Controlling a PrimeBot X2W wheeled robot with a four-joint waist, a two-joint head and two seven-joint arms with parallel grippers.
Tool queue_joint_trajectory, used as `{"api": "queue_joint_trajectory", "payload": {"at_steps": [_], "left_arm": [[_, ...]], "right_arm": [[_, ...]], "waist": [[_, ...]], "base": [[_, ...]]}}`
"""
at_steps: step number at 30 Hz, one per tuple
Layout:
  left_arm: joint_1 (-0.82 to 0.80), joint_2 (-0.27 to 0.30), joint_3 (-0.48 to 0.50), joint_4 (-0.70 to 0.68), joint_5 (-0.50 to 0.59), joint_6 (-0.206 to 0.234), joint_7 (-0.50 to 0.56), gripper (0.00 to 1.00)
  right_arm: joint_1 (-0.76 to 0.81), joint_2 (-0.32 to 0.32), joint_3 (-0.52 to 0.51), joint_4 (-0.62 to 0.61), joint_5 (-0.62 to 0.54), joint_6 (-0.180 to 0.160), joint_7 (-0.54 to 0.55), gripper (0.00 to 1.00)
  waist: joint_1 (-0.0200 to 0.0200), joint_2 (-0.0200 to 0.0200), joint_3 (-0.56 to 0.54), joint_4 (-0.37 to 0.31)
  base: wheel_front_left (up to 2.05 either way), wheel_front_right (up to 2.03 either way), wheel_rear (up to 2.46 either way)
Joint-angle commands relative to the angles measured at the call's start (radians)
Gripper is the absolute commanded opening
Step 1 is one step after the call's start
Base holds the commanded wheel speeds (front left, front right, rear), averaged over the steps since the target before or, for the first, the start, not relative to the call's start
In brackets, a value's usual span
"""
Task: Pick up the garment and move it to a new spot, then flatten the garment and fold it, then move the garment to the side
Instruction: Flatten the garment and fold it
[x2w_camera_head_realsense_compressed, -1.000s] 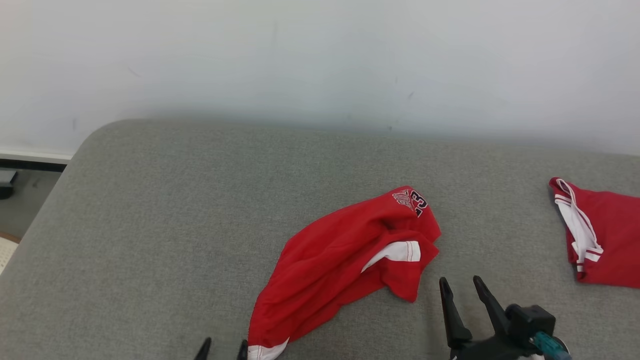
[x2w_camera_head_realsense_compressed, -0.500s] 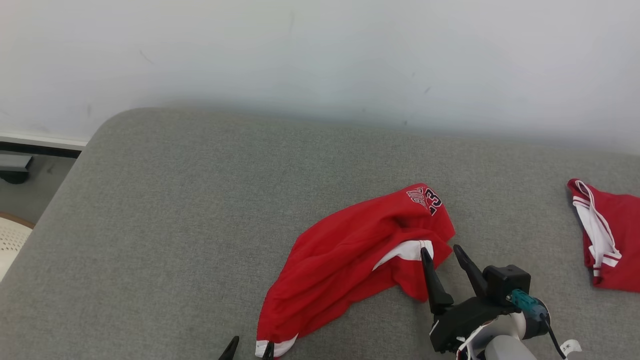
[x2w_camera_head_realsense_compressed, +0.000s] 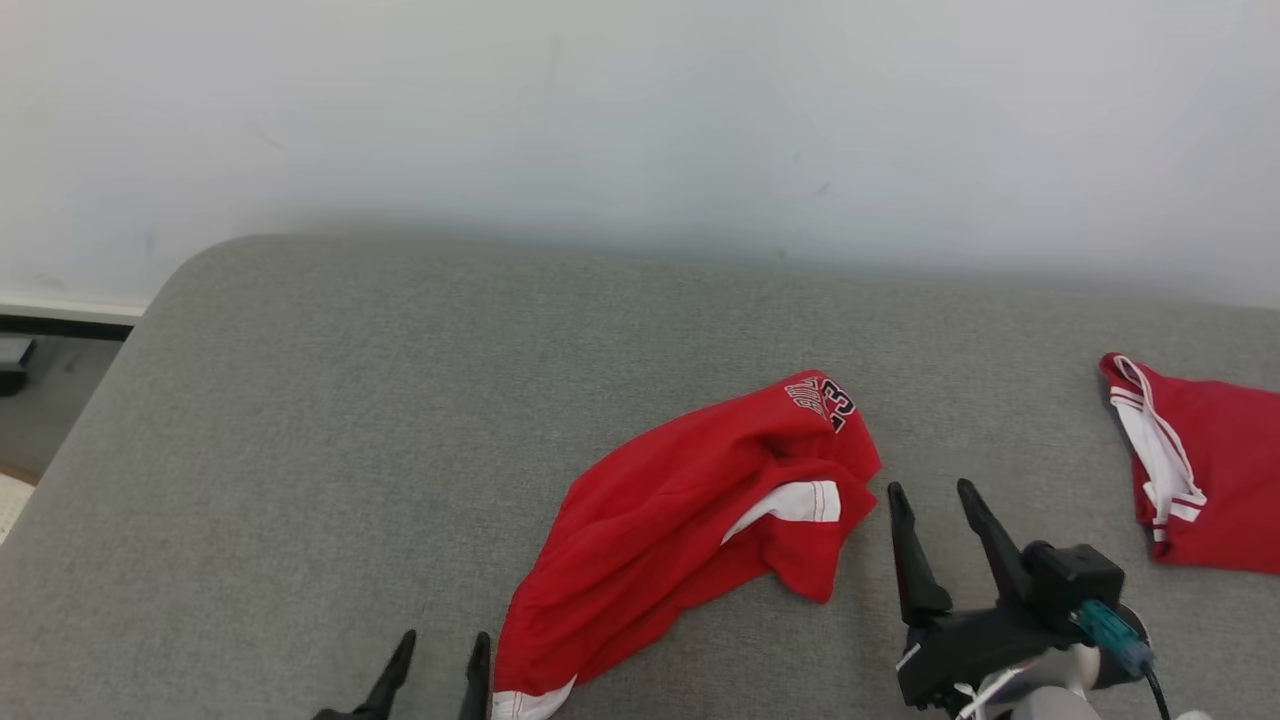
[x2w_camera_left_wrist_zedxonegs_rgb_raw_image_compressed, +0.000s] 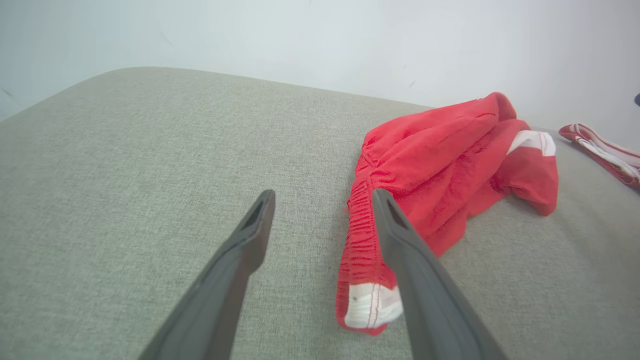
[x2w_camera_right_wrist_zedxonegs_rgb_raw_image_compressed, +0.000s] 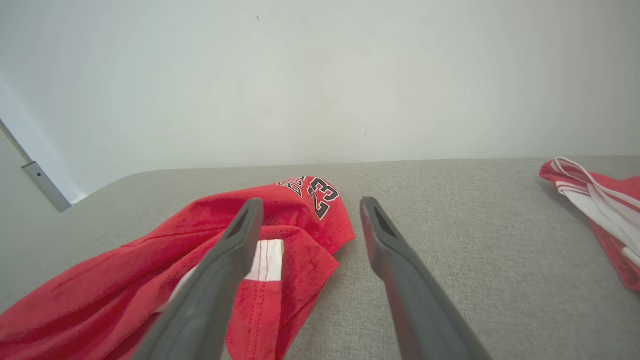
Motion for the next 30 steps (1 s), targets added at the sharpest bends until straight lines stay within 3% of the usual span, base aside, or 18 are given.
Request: {"api": "queue_joint_trajectory", "payload": {"at_steps": [1,18,30], "left_arm": [[0.019,-0.002,0.019,-0.022,0.010,0.006,-0.002,1.00],[0.064,0.033,0.183,-0.188,0.117,0.023,-0.002,1.00],[0.125,0.065,0.216,-0.192,0.156,0.017,-0.002,1.00]], "right_arm": [[0.032,-0.001,-0.015,-0.037,-0.017,-0.002,-0.001,1.00],[0.277,0.000,-0.132,-0.389,-0.033,-0.002,-0.001,1.00],[0.355,-0.001,-0.124,-0.431,-0.025,-0.002,-0.001,1.00]], "waist": [[-0.0001,0.0000,-0.005,-0.021],[-0.0001,0.0000,-0.026,-0.148],[-0.0001,0.0000,-0.040,-0.176]], "base": [[0.00,0.00,0.00],[0.00,0.00,0.00],[0.00,0.00,0.00]]}}
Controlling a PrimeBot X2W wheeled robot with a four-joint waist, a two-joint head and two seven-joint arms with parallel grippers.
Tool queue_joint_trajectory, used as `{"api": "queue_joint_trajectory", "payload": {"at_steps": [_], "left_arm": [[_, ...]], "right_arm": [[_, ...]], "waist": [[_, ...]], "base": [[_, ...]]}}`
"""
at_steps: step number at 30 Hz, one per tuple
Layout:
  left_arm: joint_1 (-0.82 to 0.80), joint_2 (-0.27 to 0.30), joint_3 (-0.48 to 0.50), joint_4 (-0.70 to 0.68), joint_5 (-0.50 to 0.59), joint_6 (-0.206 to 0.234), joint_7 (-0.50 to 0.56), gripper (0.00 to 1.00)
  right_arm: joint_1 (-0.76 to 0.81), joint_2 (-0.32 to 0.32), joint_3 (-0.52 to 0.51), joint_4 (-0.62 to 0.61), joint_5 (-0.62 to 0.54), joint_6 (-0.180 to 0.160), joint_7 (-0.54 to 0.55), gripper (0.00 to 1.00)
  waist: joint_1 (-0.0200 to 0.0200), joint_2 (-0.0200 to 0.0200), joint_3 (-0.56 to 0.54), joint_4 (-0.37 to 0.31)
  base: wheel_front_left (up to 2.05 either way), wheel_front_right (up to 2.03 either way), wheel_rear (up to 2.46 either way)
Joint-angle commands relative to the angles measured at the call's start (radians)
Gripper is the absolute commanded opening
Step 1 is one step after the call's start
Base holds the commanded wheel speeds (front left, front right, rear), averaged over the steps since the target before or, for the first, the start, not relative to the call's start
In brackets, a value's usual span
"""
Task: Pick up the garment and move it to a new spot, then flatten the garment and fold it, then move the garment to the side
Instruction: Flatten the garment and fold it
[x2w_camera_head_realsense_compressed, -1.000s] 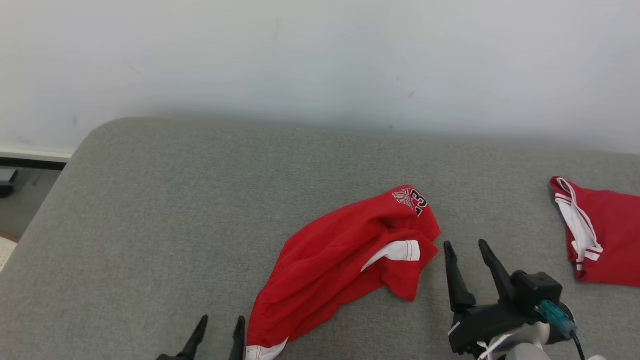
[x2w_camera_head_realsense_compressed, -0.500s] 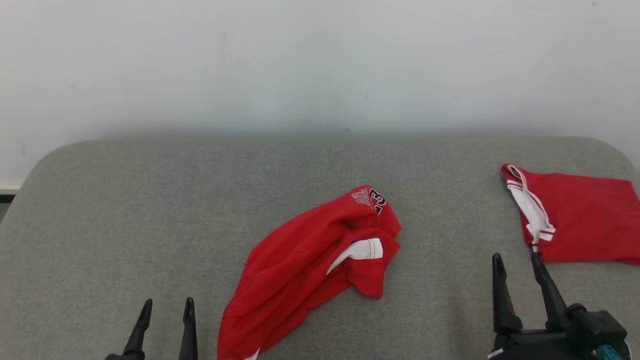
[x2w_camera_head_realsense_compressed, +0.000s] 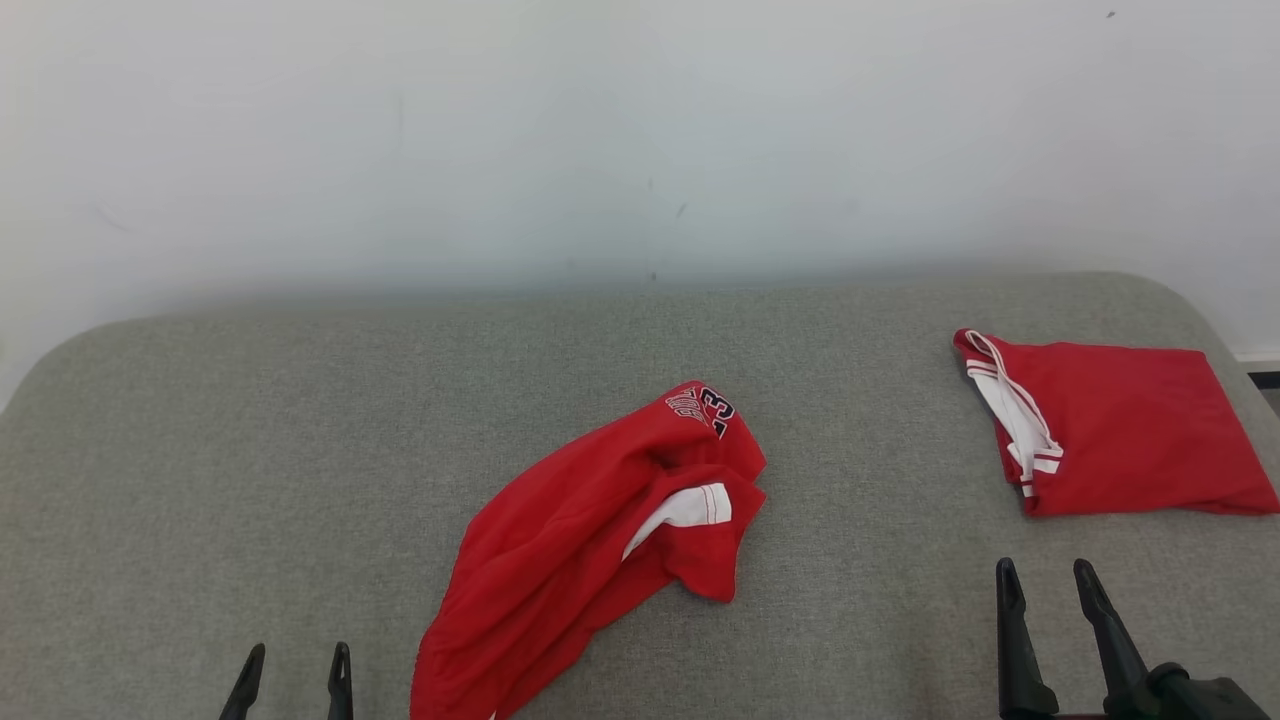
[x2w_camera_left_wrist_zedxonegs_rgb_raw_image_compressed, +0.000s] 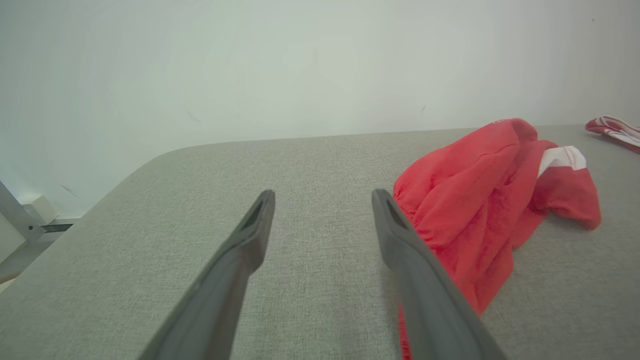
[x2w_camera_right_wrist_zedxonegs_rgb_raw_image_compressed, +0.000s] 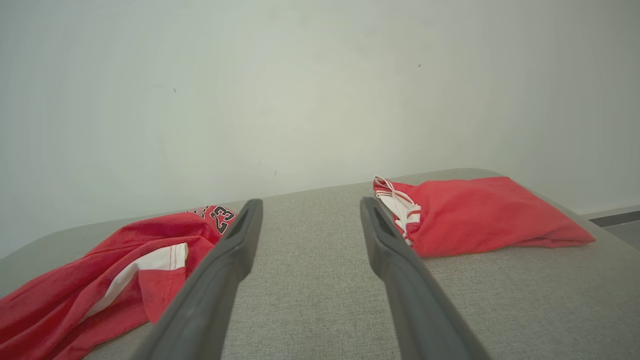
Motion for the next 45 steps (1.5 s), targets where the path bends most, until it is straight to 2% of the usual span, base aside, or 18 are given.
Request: {"api": "queue_joint_trajectory", "payload": {"at_steps": [1,45], "left_arm": [[0.015,0.004,0.006,-0.002,0.006,0.003,-0.002,1.00],[0.017,-0.009,0.012,0.006,0.016,-0.005,-0.002,1.00]], "right_arm": [[0.009,-0.001,0.001,0.004,-0.006,-0.002,-0.001,1.00],[0.002,-0.001,0.008,0.054,-0.007,-0.002,-0.001,1.00]], "waist": [[0.0001,0.0000,-0.003,-0.002],[0.0001,0.0000,-0.008,0.003]], "base": [[0.00,0.00,0.00],[0.00,0.00,0.00]]}}
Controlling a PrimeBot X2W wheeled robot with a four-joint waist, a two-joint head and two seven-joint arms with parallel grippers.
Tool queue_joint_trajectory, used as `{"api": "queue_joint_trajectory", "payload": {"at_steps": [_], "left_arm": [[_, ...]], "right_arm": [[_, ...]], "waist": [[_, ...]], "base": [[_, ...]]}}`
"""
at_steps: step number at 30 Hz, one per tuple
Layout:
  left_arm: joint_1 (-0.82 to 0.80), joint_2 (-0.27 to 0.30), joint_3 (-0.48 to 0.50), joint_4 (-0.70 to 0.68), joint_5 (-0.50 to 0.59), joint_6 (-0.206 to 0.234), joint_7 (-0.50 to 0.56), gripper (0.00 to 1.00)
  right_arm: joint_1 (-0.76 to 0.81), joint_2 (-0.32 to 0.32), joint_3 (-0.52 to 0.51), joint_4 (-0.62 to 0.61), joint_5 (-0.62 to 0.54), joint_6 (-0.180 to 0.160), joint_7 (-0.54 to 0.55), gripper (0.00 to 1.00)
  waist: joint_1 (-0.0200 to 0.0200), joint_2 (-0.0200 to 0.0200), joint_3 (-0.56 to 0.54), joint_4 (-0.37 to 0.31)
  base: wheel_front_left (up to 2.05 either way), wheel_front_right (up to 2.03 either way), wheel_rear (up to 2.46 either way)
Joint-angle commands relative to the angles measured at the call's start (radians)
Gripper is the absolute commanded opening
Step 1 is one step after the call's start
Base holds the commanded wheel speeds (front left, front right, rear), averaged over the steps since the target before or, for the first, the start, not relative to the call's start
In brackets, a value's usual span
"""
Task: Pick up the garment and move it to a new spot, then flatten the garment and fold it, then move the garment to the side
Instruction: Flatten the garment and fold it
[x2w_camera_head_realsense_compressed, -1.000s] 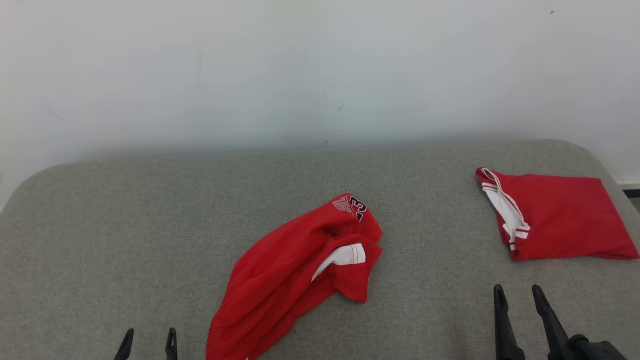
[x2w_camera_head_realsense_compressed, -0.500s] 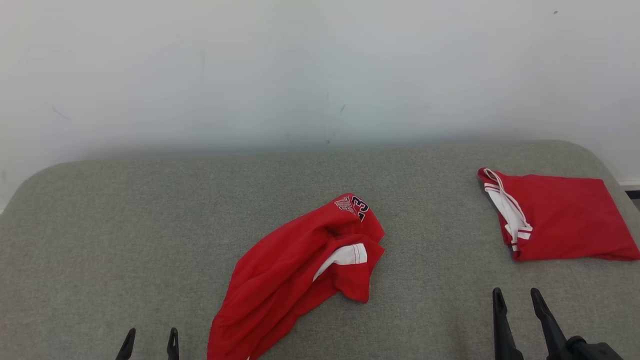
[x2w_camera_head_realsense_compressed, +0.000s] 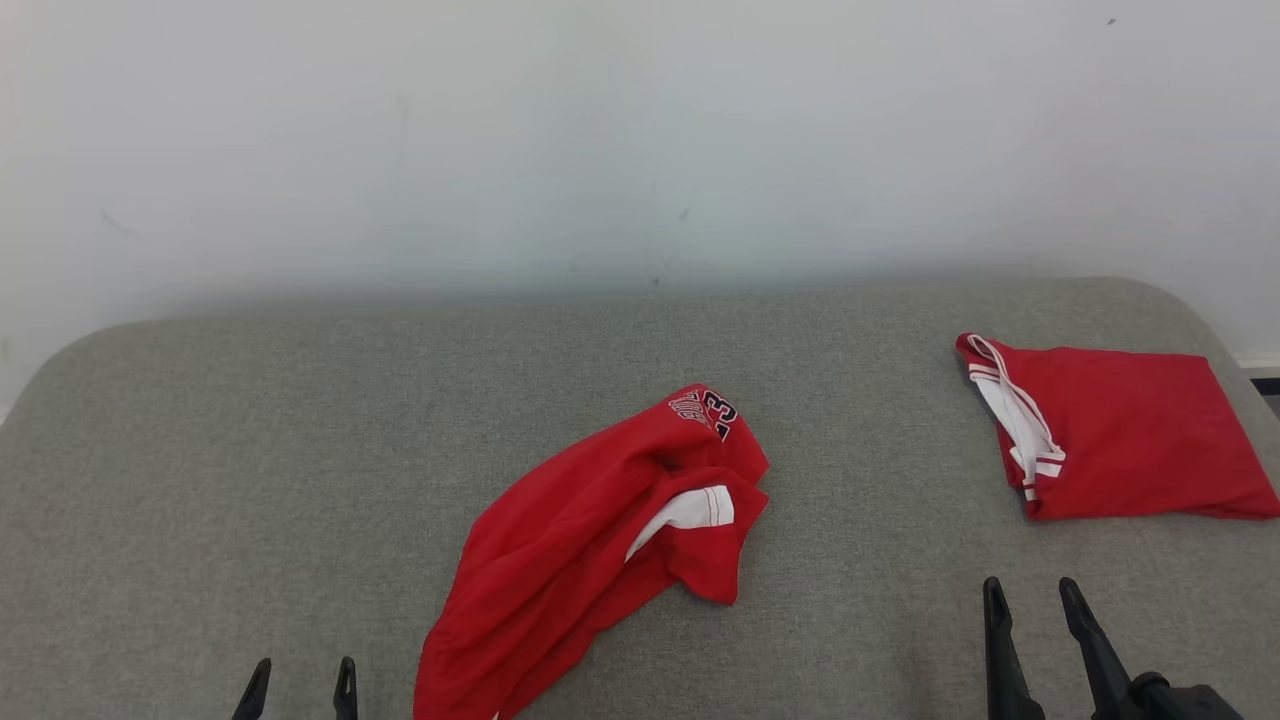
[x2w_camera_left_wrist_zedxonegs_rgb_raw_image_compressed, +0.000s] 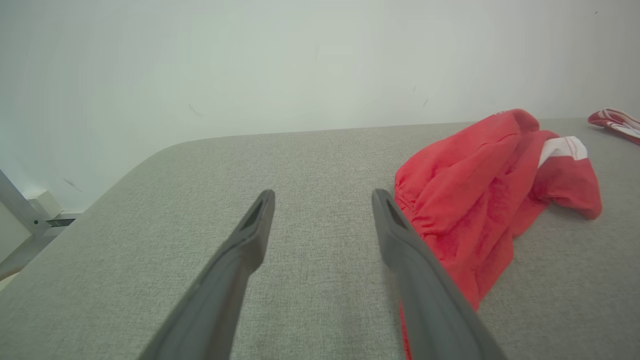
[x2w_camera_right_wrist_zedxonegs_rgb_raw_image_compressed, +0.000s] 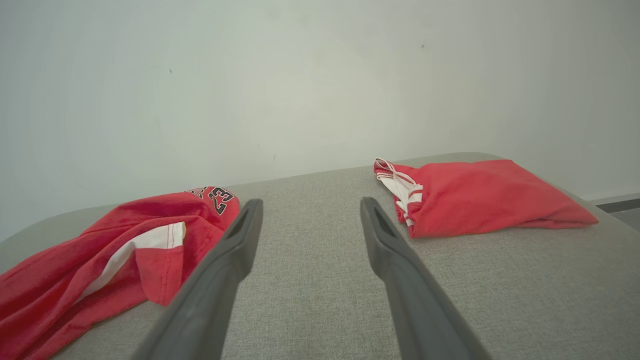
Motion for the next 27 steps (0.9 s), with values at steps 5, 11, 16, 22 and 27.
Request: {"api": "queue_joint_trajectory", "payload": {"at_steps": [5,11,16,22,27], "left_arm": [[-0.001,-0.005,0.002,-0.001,0.003,0.002,-0.002,1.00],[-0.004,-0.001,0.008,0.004,0.001,-0.001,-0.002,1.00],[-0.008,-0.001,0.011,0.007,0.002,-0.003,-0.002,1.00],[-0.011,-0.001,0.015,0.009,0.004,-0.004,-0.002,1.00],[-0.010,-0.013,0.014,0.004,-0.016,-0.007,-0.002,1.00]], "right_arm": [[0.000,0.000,0.002,0.000,0.001,-0.002,-0.001,1.00],[0.000,0.000,0.003,0.000,0.002,-0.002,-0.001,1.00],[0.000,0.000,0.003,0.001,0.004,-0.002,-0.001,1.00],[-0.001,0.000,0.004,0.002,0.005,-0.002,-0.001,1.00],[0.004,0.000,0.003,0.008,0.011,-0.002,-0.001,1.00]], "waist": [[0.0000,0.0000,0.000,0.001],[0.0000,0.0000,0.001,0.002],[0.0000,0.0000,0.002,0.002],[0.0000,0.0000,0.002,0.001],[0.0000,0.0000,0.000,0.005]], "base": [[0.00,0.00,0.00],[0.00,0.00,0.00],[0.00,0.00,0.00],[0.00,0.00,0.00],[0.00,0.00,0.00]]}}
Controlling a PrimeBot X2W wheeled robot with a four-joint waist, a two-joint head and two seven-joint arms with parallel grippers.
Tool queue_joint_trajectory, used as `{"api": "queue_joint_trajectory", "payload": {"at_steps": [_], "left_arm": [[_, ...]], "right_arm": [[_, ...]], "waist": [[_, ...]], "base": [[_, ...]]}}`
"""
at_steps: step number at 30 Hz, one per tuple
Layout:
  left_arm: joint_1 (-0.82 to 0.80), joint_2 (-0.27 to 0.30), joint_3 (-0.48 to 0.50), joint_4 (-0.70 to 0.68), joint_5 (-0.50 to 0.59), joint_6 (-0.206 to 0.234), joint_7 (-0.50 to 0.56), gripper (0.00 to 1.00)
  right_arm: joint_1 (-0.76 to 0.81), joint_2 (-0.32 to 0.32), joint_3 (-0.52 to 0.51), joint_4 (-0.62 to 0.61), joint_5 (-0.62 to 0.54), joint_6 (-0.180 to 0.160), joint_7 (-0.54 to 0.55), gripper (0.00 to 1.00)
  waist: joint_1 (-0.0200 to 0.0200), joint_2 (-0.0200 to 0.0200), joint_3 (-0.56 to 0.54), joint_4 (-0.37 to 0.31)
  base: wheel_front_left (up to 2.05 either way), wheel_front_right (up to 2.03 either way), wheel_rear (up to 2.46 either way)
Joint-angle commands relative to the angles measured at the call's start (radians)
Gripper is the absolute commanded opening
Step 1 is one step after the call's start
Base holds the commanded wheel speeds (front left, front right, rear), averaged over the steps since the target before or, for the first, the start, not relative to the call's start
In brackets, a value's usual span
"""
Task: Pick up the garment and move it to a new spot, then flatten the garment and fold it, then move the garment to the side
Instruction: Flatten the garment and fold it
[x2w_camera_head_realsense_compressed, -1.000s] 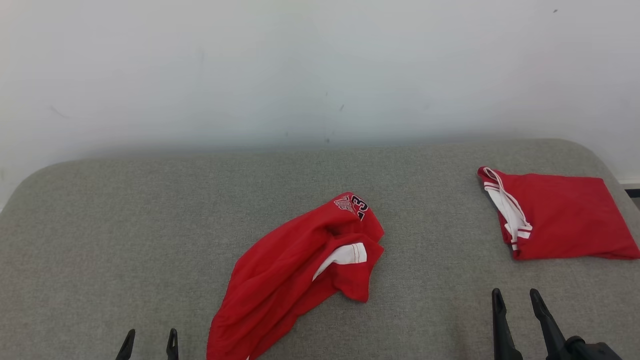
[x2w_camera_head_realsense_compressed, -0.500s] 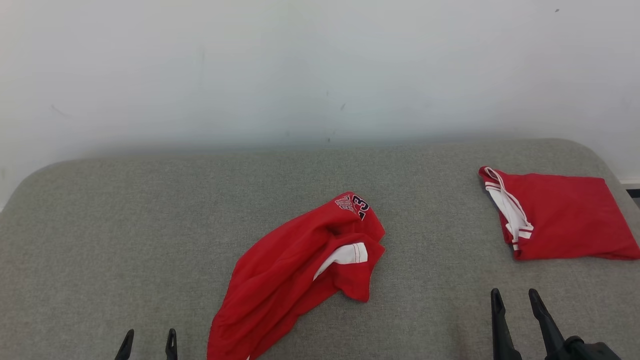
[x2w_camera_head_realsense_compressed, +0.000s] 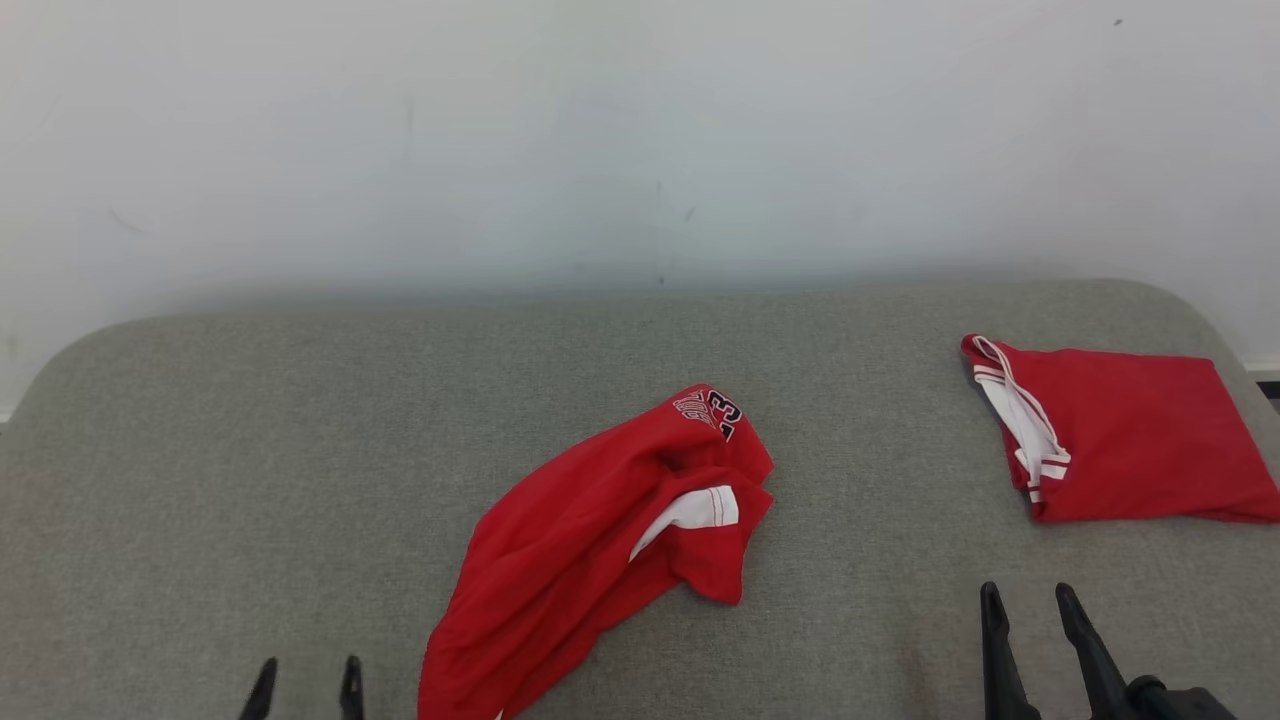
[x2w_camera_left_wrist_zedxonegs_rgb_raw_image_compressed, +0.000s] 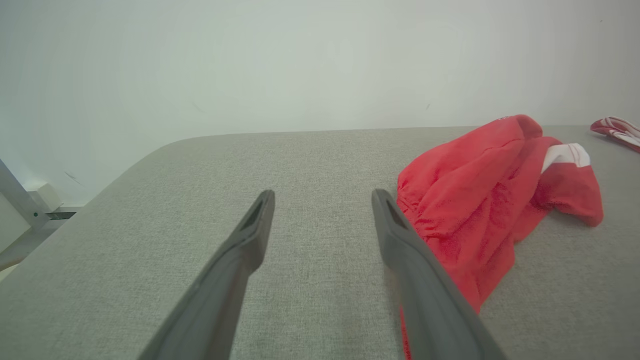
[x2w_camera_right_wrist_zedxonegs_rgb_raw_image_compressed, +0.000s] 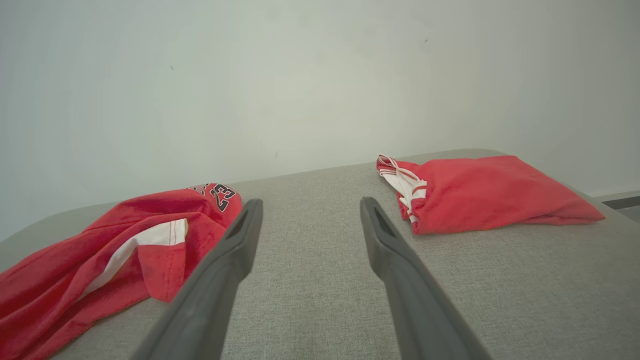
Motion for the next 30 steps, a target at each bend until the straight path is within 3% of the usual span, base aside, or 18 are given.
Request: {"api": "queue_joint_trajectory", "payload": {"at_steps": [1,7,11,20,30], "left_arm": [[-0.003,-0.006,-0.003,0.000,-0.001,-0.002,-0.002,1.00],[-0.013,-0.022,-0.100,0.041,-0.022,-0.013,-0.002,1.00],[-0.029,-0.032,-0.179,0.140,-0.060,-0.020,-0.002,1.00],[-0.109,-0.032,-0.259,0.295,-0.087,-0.019,-0.002,1.00],[-0.227,-0.028,-0.343,0.364,-0.127,-0.019,-0.002,1.00]], "right_arm": [[0.008,0.000,0.001,0.004,0.008,-0.002,0.000,1.00],[-0.026,0.000,0.035,0.073,0.007,-0.002,0.000,1.00],[-0.109,0.000,0.078,0.134,-0.007,-0.002,0.000,1.00],[-0.334,-0.001,0.181,0.409,-0.003,-0.002,0.000,1.00],[-0.553,0.000,0.247,0.658,0.039,-0.002,0.000,1.00]], "waist": [[0.0000,0.0000,-0.001,0.004],[0.0000,0.0000,0.009,0.043],[0.0000,0.0000,0.024,0.069],[0.0000,0.0000,0.052,0.105],[0.0000,0.0000,0.118,0.167]], "base": [[0.00,0.00,0.00],[0.00,0.00,0.00],[0.00,0.00,0.00],[0.00,0.00,0.00],[0.00,0.00,0.00]]}}
